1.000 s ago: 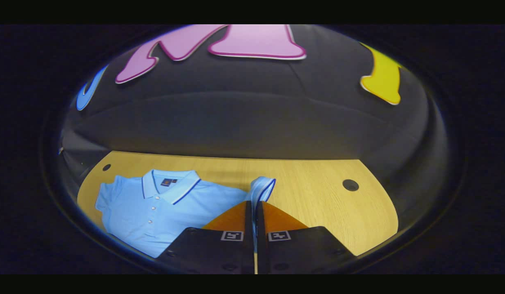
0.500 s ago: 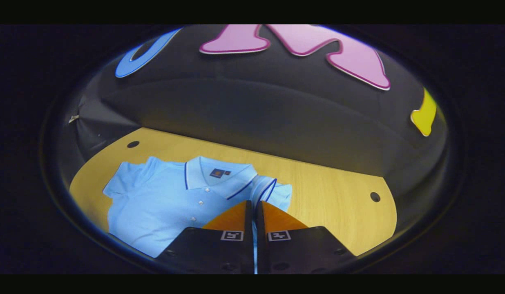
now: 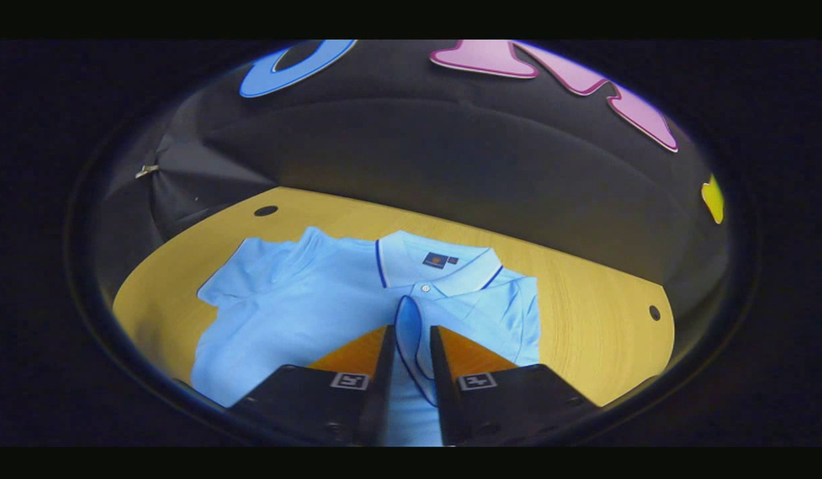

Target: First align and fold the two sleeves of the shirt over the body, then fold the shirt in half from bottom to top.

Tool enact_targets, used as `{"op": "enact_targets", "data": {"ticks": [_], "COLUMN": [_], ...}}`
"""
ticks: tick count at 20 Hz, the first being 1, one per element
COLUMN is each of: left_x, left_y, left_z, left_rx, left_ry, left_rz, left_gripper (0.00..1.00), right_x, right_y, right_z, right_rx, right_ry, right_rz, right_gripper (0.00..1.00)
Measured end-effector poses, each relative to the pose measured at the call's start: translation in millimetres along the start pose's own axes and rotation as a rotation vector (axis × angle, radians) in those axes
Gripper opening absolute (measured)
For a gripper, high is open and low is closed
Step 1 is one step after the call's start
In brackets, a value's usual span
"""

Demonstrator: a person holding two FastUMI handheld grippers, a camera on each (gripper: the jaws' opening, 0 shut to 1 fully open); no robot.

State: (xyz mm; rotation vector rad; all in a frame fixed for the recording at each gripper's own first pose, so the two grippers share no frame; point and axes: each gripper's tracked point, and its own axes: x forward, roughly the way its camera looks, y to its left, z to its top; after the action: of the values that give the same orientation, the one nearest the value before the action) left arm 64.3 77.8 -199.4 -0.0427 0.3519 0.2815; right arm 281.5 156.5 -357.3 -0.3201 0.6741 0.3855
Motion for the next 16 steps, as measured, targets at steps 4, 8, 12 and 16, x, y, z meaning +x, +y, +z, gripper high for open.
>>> {"op": "enact_targets", "data": {"ticks": [4, 8, 12, 16], "left_x": [15, 43, 94, 164], "left_y": [-10, -14, -15, -11], "left_z": [9, 24, 41, 37], "left_rx": [-0.029, -0.046, -0.078, -0.075], "left_ry": [-0.008, -0.028, -0.032, 0.021], "left_rz": [-0.019, -0.013, -0.013, 0.009], "left_gripper": [0.97, 0.98, 0.98, 0.99], "right_x": [-28, -71, -117, -161], "right_y": [-3, -15, -23, -37], "right_z": [2, 9, 11, 0], "right_rx": [0.023, 0.016, 0.046, 0.082], "right_ry": [-0.045, -0.116, -0.161, -0.169], "right_rz": [0.019, 0.006, 0.011, 0.036], "right_gripper": [0.72, 0.98, 0.98, 0.97]}}
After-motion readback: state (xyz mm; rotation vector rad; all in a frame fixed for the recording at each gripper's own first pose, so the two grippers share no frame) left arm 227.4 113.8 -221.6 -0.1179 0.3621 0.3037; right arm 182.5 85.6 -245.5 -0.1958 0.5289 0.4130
